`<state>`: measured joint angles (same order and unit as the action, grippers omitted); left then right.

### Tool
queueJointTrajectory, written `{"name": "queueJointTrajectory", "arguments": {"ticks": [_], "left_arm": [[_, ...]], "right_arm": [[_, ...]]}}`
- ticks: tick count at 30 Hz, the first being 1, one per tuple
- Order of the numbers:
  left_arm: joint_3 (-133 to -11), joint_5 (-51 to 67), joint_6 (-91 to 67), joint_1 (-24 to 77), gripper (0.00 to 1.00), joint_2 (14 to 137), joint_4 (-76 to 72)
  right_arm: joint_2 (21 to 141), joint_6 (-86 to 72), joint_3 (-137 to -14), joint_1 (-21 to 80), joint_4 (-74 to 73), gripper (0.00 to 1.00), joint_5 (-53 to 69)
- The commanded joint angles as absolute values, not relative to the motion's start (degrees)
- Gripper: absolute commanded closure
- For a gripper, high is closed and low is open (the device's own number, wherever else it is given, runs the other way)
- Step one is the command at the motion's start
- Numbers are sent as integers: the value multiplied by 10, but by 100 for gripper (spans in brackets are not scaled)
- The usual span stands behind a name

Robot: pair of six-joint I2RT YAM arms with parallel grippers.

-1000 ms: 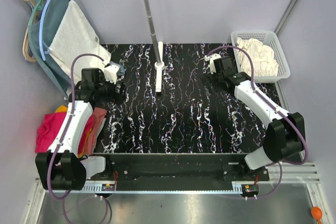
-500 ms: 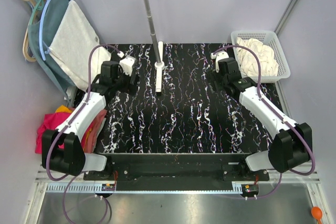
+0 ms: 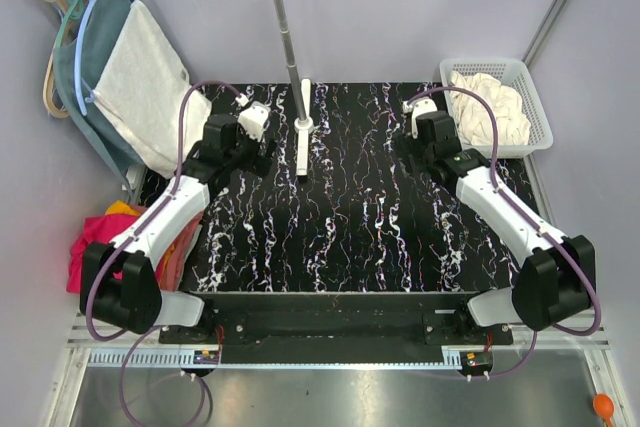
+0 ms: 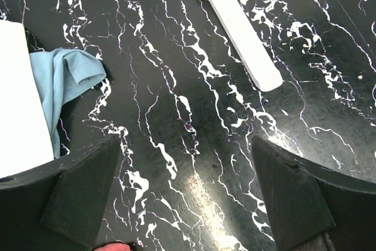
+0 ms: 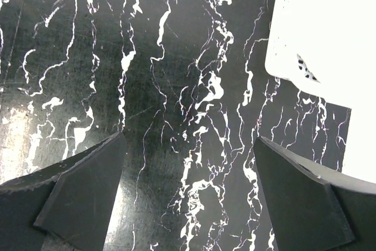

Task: Fold and stack the t-shirts
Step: Neatly place the folded tshirt to the corner

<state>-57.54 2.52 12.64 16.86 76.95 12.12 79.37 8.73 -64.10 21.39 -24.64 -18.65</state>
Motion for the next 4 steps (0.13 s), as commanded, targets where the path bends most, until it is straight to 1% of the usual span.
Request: {"name": "queueJointTrajectory", "arguments": {"ticks": [1,4], "left_arm": [[-577,6,137,174,1,766,79],[-576,4,141,176,1,763,79]], "right_arm": [[770,83,-635,218,-223,0,-202],[767,84,-631,218,-221,0,-195]]}}
